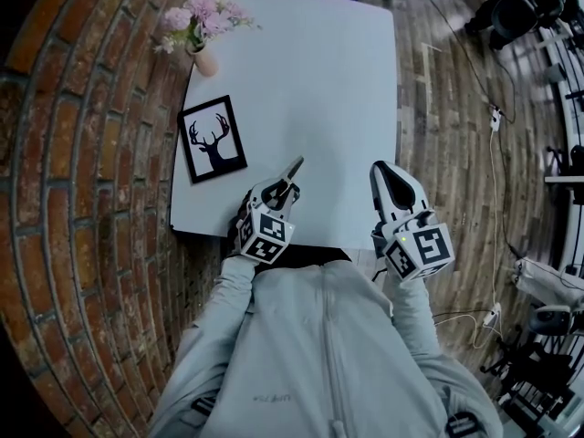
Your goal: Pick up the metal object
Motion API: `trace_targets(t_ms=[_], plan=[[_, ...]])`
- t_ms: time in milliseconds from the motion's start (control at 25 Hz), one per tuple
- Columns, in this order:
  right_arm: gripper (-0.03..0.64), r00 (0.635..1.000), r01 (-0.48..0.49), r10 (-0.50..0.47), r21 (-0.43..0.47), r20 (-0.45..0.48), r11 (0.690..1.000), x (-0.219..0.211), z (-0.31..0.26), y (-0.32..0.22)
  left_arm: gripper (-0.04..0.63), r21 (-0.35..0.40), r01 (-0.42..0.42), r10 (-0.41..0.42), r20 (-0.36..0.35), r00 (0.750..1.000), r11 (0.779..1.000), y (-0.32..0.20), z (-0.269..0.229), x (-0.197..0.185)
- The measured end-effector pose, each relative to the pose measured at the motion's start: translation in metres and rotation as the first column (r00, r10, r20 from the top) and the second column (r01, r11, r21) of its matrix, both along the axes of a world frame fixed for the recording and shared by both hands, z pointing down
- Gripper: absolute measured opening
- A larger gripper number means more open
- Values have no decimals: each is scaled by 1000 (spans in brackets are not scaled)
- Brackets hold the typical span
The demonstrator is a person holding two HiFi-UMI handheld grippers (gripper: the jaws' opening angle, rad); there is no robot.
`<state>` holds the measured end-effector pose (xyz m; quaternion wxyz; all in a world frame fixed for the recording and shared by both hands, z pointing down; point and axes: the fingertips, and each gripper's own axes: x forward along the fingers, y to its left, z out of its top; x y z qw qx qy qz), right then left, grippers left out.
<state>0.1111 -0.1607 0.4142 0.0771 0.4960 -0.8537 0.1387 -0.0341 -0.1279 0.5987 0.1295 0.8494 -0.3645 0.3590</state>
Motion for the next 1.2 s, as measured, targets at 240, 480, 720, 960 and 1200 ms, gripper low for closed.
trace_targets(t_ms=[240, 480, 720, 960, 1200], plan=[[26, 1000, -5, 5, 19, 7, 1000, -1, -7, -2, 104, 32, 21, -21, -24, 999, 999, -8, -17, -4], [26, 1000, -20, 19, 39, 10, 999, -1, -13, -4, 103, 93, 37, -31, -58, 998, 995, -22, -45, -7], [26, 1000, -26, 25, 63, 9, 998, 0, -20, -5, 103, 170, 56, -42, -83, 996, 984, -36, -81, -13], [26, 999, -24, 26, 92, -20, 996, 3, -25, -11, 103, 254, 104, -73, -129, 989, 962, -50, -124, -23], [26, 998, 7, 1, 122, -65, 992, 1, -30, -21, 102, 291, 225, -148, -265, 953, 930, -56, -172, -42]])
